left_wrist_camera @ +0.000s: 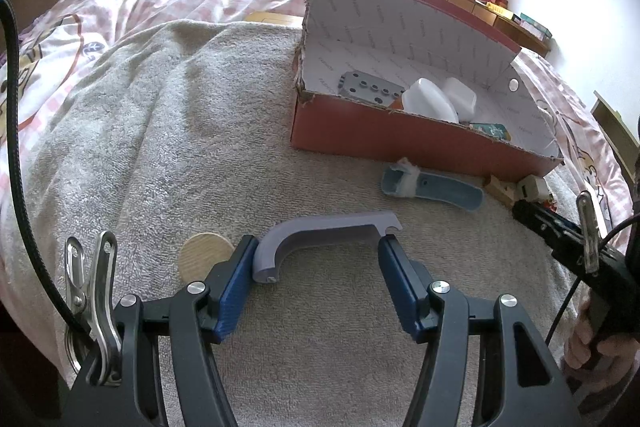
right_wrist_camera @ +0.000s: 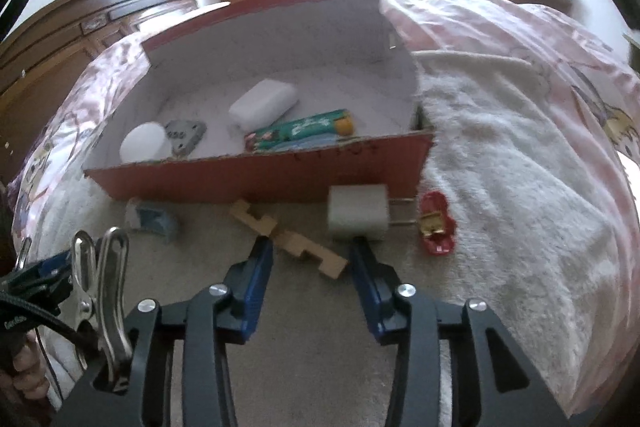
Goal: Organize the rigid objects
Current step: 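Grasp the wooden interlocking block with the right tool while the left tool holds the handle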
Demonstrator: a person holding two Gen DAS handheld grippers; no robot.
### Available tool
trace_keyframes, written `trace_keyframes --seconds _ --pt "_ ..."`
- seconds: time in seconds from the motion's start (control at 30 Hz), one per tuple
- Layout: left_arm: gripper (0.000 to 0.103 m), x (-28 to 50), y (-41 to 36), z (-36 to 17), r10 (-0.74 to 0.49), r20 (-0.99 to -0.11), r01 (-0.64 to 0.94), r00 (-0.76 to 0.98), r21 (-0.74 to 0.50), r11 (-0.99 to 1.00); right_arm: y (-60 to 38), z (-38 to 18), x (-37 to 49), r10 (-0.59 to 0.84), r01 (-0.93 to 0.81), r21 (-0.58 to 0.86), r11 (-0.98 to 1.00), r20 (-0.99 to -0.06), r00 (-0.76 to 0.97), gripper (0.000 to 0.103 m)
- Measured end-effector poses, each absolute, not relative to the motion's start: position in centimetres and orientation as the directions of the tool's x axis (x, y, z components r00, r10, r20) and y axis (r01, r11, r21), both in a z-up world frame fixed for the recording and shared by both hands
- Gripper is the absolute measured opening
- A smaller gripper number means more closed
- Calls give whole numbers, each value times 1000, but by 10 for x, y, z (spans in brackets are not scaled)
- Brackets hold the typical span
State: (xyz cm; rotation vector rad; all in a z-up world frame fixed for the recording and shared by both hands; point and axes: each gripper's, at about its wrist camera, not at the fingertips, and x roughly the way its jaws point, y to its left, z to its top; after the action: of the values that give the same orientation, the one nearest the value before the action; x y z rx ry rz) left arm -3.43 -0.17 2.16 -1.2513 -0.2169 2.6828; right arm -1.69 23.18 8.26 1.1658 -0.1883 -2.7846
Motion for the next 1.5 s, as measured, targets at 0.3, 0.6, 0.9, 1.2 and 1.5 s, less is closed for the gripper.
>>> trace_keyframes --seconds 0.3,0.6,0.9,1.2,1.5 --pt "63 -34 -2 22 216 -745 -95 -632 -203 -975 197 92 6 -239 245 94 -965 -697 -676 45" --pt "63 -33 0 25 219 -741 -101 -634 -202 -974 185 84 -19 -177 224 35 -974 -735 -655 28" --pt "63 -33 4 26 220 -744 -104 -631 -199 -974 192 79 2 -243 241 116 -963 -760 -603 13" --pt "63 -32 6 30 216 -742 -110 -635 -190 -976 187 75 3 -236 226 118 -967 -746 -622 14" --pt "63 -28 10 37 201 -739 -115 -643 -167 -979 194 79 8 -287 222 187 -957 -723 -629 12"
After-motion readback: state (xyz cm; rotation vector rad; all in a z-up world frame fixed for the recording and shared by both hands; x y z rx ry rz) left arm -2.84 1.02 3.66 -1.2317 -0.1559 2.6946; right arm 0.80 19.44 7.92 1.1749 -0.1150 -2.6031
